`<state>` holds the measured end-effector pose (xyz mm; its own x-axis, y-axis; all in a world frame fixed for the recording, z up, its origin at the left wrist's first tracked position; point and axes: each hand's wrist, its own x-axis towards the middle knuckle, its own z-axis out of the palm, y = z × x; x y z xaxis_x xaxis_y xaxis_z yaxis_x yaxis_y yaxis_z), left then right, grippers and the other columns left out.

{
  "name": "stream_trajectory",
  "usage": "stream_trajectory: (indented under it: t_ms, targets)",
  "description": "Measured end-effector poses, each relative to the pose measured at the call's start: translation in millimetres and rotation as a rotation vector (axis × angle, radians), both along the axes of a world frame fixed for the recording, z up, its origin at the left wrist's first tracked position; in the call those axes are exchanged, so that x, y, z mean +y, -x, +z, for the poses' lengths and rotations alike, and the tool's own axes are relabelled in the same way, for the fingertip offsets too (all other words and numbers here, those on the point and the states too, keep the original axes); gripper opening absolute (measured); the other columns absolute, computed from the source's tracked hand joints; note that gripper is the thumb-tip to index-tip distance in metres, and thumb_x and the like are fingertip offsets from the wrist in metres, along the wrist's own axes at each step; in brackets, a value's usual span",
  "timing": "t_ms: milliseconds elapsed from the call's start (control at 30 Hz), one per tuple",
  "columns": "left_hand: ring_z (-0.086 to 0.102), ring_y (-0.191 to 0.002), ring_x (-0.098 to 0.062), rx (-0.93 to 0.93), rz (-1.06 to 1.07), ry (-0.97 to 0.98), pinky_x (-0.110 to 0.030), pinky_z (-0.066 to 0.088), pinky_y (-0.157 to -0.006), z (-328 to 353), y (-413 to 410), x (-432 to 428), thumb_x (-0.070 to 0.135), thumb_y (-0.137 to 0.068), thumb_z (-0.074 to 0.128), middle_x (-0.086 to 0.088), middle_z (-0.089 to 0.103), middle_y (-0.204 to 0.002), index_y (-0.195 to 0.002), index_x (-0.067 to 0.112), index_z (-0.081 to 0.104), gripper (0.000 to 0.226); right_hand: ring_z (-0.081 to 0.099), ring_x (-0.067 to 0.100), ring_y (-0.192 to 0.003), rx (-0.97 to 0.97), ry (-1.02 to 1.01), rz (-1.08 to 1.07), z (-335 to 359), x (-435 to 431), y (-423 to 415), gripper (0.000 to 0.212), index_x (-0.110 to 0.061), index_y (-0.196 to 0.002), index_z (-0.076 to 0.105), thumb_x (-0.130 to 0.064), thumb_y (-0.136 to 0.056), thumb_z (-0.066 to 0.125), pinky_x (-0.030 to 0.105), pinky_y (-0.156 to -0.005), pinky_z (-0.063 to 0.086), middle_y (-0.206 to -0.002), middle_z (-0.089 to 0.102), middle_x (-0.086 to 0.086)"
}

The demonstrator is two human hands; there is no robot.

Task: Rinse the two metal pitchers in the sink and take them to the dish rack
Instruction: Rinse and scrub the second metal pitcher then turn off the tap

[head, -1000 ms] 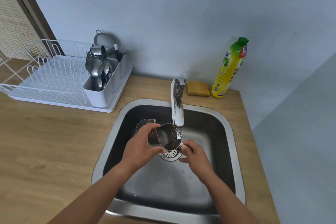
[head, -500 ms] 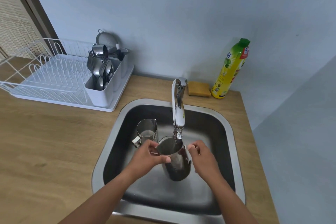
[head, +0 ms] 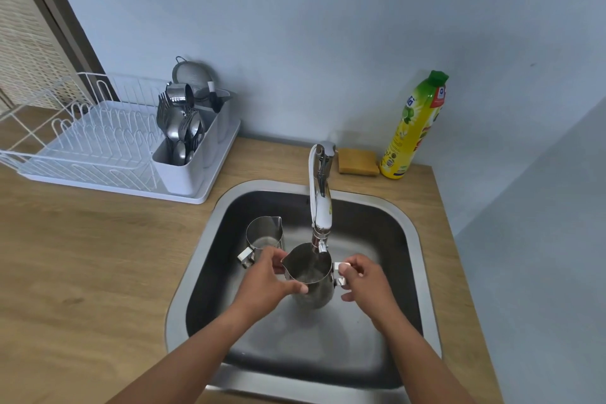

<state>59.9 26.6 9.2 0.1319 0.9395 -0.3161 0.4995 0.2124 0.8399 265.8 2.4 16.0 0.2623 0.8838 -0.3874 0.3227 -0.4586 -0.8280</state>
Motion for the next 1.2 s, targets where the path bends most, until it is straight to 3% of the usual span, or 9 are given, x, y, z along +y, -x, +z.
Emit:
stream_trajectory:
  t_ms: [200,333,533,667,933,1100,1200]
  targets:
    - [0.064,-0.097,-0.01,-0.006,-0.015,0.001,-0.035,0.055,-0.091,3,1,6,0.034,-0.057,0.094,0.01,0.065,-0.101,-0.099,0.035,0.052,0.059,0.064,0.024,-0.069,0.065,0.026,-0.003,-1,3,-5,0.013,-0.011,-0.087,0.065,-0.014,-0.096,0.057,0.033,-0.059,0.061,-0.085,0.067,0.011]
    - [0.064,-0.102,-0.012,-0.024,-0.006,0.011,-0.035,0.053,-0.095,3,3,9,0.025,-0.061,0.092,0.009,0.066,-0.104,-0.101,0.033,0.054,0.056,0.065,0.026,-0.071,0.122,0.047,0.018,-3,1,-4,0.012,-0.009,-0.089,0.065,-0.014,-0.096,0.057,0.037,-0.061,0.061,-0.087,0.068,0.013]
    - [0.062,-0.098,-0.009,-0.013,-0.027,0.027,-0.03,0.053,-0.092,5,-1,11,0.028,-0.065,0.09,0.013,0.063,-0.1,-0.109,0.029,0.053,0.057,0.071,0.032,-0.079,0.032,0.045,-0.027,-6,-2,0,0.014,-0.013,-0.09,0.065,-0.019,-0.098,0.055,0.039,-0.063,0.064,-0.09,0.07,0.009]
    - [0.063,-0.097,-0.007,-0.022,-0.031,0.046,-0.024,0.051,-0.086,4,2,13,0.029,-0.069,0.088,0.015,0.063,-0.097,-0.111,0.029,0.053,0.054,0.073,0.034,-0.073,0.087,0.098,0.024,-7,-5,1,0.014,-0.012,-0.094,0.064,-0.019,-0.099,0.053,0.04,-0.061,0.063,-0.089,0.072,0.01]
    - [0.066,-0.098,-0.01,-0.013,-0.031,0.076,-0.031,0.056,-0.088,1,5,17,0.04,-0.072,0.083,0.006,0.07,-0.101,-0.113,0.026,0.059,0.05,0.072,0.036,-0.063,0.149,0.174,0.047,-10,-7,5,0.018,-0.009,-0.096,0.061,-0.022,-0.1,0.049,0.039,-0.053,0.058,-0.085,0.073,0.018]
    - [0.068,-0.088,-0.005,0.006,0.005,0.087,-0.034,0.057,-0.085,2,2,17,0.054,-0.072,0.078,0.011,0.071,-0.093,-0.088,0.036,0.061,0.03,0.069,0.036,-0.056,0.203,0.245,0.059,-11,-8,5,0.027,-0.002,-0.1,0.057,-0.026,-0.102,0.045,0.032,-0.044,0.052,-0.073,0.068,0.017]
    - [0.072,-0.086,-0.011,-0.059,0.031,0.167,-0.042,0.062,-0.078,2,0,16,0.054,-0.074,0.077,0.006,0.075,-0.092,-0.093,0.029,0.066,0.033,0.069,0.034,-0.054,0.205,0.28,0.073,-11,-9,5,0.03,-0.001,-0.102,0.055,-0.029,-0.102,0.043,0.032,-0.043,0.052,-0.069,0.068,0.016]
